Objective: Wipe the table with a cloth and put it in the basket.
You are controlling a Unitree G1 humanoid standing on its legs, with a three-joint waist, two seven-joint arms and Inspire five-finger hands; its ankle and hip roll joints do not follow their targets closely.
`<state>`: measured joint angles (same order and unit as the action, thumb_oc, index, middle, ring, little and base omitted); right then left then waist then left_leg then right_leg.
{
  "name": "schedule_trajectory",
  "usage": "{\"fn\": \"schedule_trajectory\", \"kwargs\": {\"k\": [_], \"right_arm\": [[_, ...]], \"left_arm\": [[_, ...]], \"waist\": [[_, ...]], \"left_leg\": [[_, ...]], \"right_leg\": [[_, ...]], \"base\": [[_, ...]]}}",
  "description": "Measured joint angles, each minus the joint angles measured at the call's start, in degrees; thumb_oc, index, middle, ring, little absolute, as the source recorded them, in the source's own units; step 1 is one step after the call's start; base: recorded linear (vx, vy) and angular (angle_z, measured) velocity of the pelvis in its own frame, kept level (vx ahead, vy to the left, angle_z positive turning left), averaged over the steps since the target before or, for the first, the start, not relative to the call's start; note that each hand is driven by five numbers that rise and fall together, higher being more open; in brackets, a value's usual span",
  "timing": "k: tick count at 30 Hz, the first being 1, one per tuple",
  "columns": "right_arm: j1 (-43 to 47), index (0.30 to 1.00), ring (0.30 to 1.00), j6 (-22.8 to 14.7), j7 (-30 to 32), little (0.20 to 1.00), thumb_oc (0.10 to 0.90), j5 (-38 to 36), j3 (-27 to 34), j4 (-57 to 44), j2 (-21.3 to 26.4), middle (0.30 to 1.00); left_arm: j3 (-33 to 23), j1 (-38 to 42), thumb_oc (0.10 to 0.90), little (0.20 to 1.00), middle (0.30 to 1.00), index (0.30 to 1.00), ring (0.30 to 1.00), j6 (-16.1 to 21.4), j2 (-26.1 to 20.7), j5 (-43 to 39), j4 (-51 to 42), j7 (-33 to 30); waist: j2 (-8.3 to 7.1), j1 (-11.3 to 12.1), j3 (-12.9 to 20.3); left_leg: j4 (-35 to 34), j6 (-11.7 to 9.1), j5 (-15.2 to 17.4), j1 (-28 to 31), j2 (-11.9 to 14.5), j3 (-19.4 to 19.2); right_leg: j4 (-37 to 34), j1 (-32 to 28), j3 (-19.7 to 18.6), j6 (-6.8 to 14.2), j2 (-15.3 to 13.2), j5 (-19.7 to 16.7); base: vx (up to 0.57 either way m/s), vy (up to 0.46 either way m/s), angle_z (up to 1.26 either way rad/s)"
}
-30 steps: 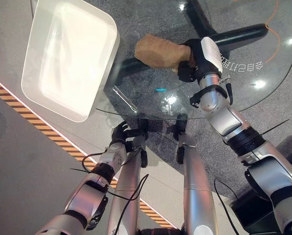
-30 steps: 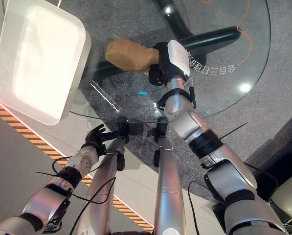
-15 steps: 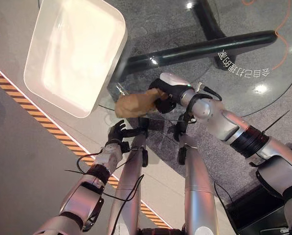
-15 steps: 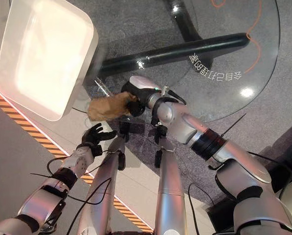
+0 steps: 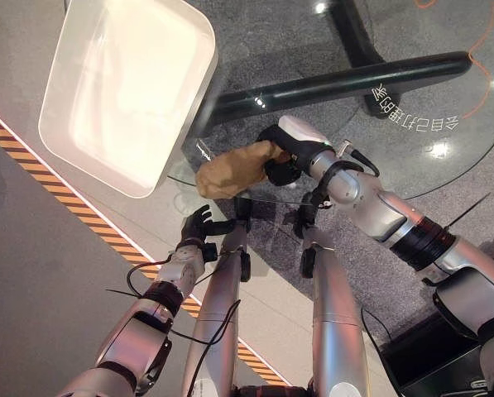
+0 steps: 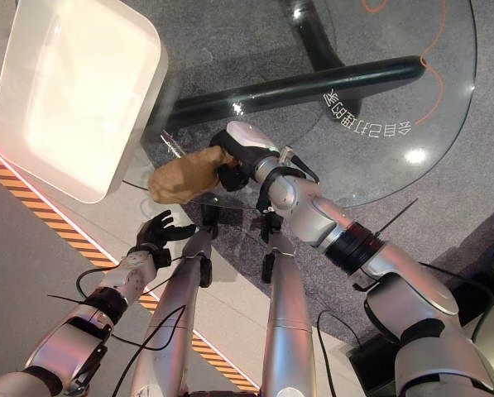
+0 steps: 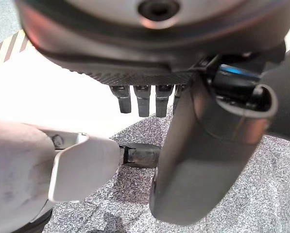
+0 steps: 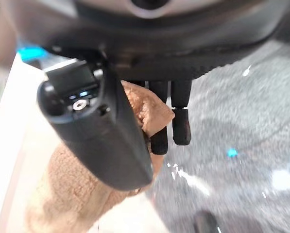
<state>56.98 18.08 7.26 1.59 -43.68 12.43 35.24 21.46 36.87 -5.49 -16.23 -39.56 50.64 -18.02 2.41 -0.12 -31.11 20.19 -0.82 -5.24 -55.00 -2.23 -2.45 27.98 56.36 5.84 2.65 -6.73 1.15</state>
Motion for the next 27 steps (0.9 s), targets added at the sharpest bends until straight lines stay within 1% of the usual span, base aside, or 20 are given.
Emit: {"fn": "schedule_trajectory", "kwargs": {"k": [4, 5, 7, 12, 14, 17, 22, 27], "right_arm": [[-2.3, 0.300, 0.300, 0.0, 11.6, 0.200, 0.100, -1.3, 4.1, 0.7, -2.2, 0.300], [-2.5, 0.300, 0.300, 0.0, 13.1, 0.200, 0.100, -1.5, 4.8, 0.9, -2.6, 0.300], [-2.9, 0.300, 0.300, 0.0, 20.1, 0.200, 0.100, -1.7, 8.9, 2.5, -4.0, 0.300], [-2.8, 0.300, 0.300, 0.1, 28.7, 0.200, 0.100, -1.8, 14.3, 4.0, -4.0, 0.300], [-2.4, 0.300, 0.300, 0.1, 31.5, 0.200, 0.100, -2.0, 15.5, 5.8, -3.8, 0.300], [-1.9, 0.300, 0.300, 0.1, 33.4, 0.200, 0.100, -3.3, 15.7, 7.5, -3.3, 0.300], [-1.7, 0.300, 0.300, -0.2, 39.3, 0.200, 0.100, -7.9, 16.0, 9.7, -2.8, 0.300], [-1.9, 0.300, 0.300, -1.2, 44.3, 0.200, 0.100, -11.8, 18.3, 10.3, -2.7, 0.300]], "left_arm": [[0.1, 0.0, 0.800, 0.900, 0.900, 0.900, 0.900, 0.1, 0.0, 0.0, 0.1, -0.1], [0.1, 0.0, 0.800, 0.900, 0.900, 0.900, 0.900, 0.1, 0.1, 0.0, 0.1, -0.1], [0.1, 0.0, 0.800, 0.900, 0.900, 0.900, 0.900, 0.1, 0.2, 0.0, 0.1, -0.2], [0.0, 0.0, 0.800, 0.900, 0.900, 0.900, 0.900, 0.3, 0.6, 0.0, 0.7, -0.3], [0.0, 0.2, 0.800, 0.900, 0.900, 0.900, 0.900, 0.4, 0.6, 0.0, 1.2, -0.3], [-0.3, 0.5, 0.800, 0.900, 0.900, 0.900, 0.900, 0.4, 0.7, 0.0, 1.8, -0.3], [-0.4, 1.5, 0.800, 0.900, 0.900, 0.900, 0.900, 0.7, 0.7, -0.1, 2.3, -0.3], [-0.1, 1.5, 0.800, 0.900, 0.900, 0.900, 0.900, 0.7, 0.7, -0.1, 2.3, -0.4]], "waist": [[-0.01, 0.0, 0.0], [-0.01, -0.1, 0.0], [-0.01, -0.2, 0.0], [-0.02, -0.7, 0.0], [-0.03, -1.2, 0.0], [-0.03, -1.9, 0.0], [-0.04, -1.9, 0.0], [-0.25, -1.9, -0.1]], "left_leg": [[0.2, 0.1, 0.0, -0.1, -0.1, -0.1], [0.3, 0.1, 0.1, -0.2, -0.1, -0.2], [0.9, 0.4, 0.3, -0.5, -0.1, -0.4], [1.1, 0.6, 0.4, -0.5, -0.1, -1.4], [1.2, 0.7, 0.5, -0.5, -0.1, -1.4], [1.3, 0.8, 0.5, -0.5, -0.1, -1.5], [2.5, 0.8, 1.3, -1.5, 0.3, -1.7], [3.1, 1.2, 1.4, -2.1, 0.3, -2.1]], "right_leg": [[0.2, 0.3, -0.2, 0.0, 0.0, 0.0], [0.3, 0.3, -0.3, 0.0, 0.0, 0.0], [0.7, 0.6, -0.7, 0.1, 0.0, 0.1], [0.7, 0.9, -1.6, 0.3, 0.0, 0.0], [0.7, 0.9, -1.7, 0.4, 0.0, 0.0], [0.7, 0.9, -1.8, 0.4, 0.0, 0.0], [0.7, 1.5, -2.0, 0.4, 0.4, 0.0], [0.7, 2.1, -2.8, 0.6, 0.5, -0.1]], "base": [[0.00, 0.000, 0.00], [0.01, 0.021, -0.04], [0.01, 0.019, -0.04], [0.00, 0.001, -0.05], [0.00, 0.000, 0.00], [0.00, 0.000, 0.00], [0.00, -0.019, -0.05], [0.00, -0.008, -0.05]]}}
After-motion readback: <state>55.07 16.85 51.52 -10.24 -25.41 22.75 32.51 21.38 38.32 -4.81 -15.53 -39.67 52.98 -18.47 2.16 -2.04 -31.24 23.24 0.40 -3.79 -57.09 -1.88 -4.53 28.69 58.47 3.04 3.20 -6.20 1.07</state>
